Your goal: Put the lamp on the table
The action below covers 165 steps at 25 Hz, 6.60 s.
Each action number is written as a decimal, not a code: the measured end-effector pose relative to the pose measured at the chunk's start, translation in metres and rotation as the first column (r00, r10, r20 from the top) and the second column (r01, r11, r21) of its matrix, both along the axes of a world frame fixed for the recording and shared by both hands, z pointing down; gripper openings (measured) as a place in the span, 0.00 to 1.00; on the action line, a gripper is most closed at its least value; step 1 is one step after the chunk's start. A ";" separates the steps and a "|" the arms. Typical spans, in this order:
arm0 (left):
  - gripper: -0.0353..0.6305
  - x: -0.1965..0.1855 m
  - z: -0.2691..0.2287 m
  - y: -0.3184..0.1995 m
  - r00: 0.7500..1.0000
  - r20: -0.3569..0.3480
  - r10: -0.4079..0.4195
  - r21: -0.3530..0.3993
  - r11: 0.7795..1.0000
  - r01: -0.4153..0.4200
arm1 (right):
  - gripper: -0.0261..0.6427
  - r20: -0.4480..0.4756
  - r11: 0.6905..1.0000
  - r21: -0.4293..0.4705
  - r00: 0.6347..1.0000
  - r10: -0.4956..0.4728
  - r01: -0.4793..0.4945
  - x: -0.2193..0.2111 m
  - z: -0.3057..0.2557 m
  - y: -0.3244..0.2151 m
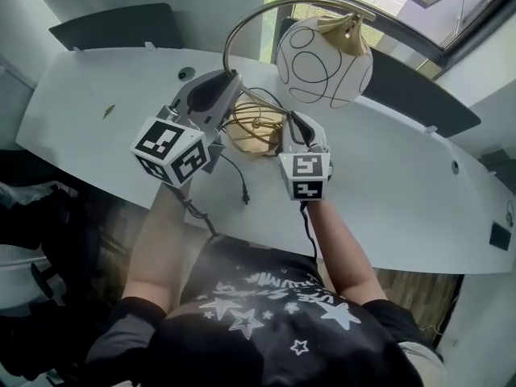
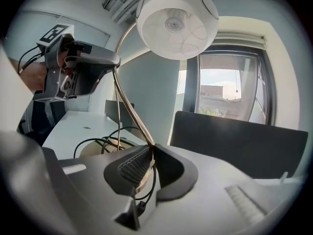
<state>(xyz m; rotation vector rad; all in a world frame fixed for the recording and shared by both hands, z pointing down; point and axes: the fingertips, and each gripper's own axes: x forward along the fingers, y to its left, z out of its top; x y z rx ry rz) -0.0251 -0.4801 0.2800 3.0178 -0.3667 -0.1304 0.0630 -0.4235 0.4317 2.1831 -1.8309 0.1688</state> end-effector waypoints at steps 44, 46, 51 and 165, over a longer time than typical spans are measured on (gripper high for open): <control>0.10 -0.001 0.102 -0.143 0.985 0.037 0.171 -0.115 0.979 -0.166 | 0.09 -0.034 0.973 -0.197 0.993 0.114 -0.118 0.002 0.095 -0.128; 0.10 -0.001 0.104 -0.145 0.985 0.041 0.170 -0.121 0.979 -0.164 | 0.09 -0.031 0.972 -0.201 0.993 0.114 -0.118 0.001 0.097 -0.128; 0.11 0.000 0.108 -0.147 0.985 0.049 0.165 -0.132 0.979 -0.157 | 0.09 -0.024 0.972 -0.199 0.992 0.123 -0.125 0.002 0.100 -0.129; 0.10 -0.129 0.149 0.296 0.746 0.271 -0.608 -0.129 0.745 0.655 | 0.04 0.167 0.837 0.001 0.825 -0.539 0.547 -0.065 0.026 0.243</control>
